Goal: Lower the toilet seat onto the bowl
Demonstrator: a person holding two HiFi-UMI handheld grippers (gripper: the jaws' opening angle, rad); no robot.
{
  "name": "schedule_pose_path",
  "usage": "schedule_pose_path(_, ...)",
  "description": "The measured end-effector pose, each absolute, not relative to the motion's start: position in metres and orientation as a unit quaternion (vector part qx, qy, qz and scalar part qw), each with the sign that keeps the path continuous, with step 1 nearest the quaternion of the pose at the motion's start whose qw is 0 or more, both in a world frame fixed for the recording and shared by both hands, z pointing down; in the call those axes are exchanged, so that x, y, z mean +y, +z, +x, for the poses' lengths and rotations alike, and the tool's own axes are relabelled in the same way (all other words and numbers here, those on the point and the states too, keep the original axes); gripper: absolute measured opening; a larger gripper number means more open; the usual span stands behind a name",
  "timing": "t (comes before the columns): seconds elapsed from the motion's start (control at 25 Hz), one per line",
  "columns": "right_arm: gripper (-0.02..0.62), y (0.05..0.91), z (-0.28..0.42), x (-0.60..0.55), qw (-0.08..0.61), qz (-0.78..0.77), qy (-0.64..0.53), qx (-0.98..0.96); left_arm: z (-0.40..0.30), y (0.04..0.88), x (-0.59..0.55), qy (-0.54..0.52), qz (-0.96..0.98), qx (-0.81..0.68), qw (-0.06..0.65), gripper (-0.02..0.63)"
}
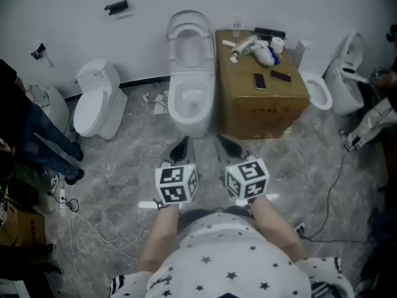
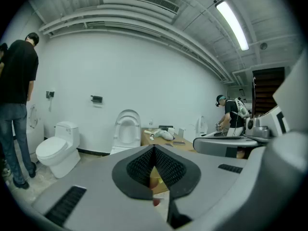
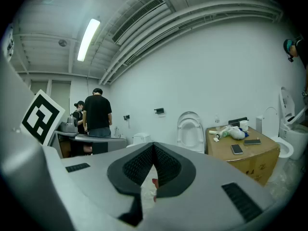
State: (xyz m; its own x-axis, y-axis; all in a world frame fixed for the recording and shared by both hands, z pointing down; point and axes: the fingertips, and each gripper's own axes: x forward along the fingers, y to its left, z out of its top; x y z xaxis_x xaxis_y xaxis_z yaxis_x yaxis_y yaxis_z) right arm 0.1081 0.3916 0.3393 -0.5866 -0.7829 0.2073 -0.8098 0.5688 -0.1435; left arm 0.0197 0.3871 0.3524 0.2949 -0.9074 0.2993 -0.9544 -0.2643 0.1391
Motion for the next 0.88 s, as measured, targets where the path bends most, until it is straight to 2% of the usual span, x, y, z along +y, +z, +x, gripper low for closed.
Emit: schedule_pose_path(0.88, 0.005, 0.339, 0.119, 0.397, 0.063, 0.455, 0.121, -0.88, 0.035, 0.355, 0.384, 0.081, 0.797, -0.575, 0.165, -0.002)
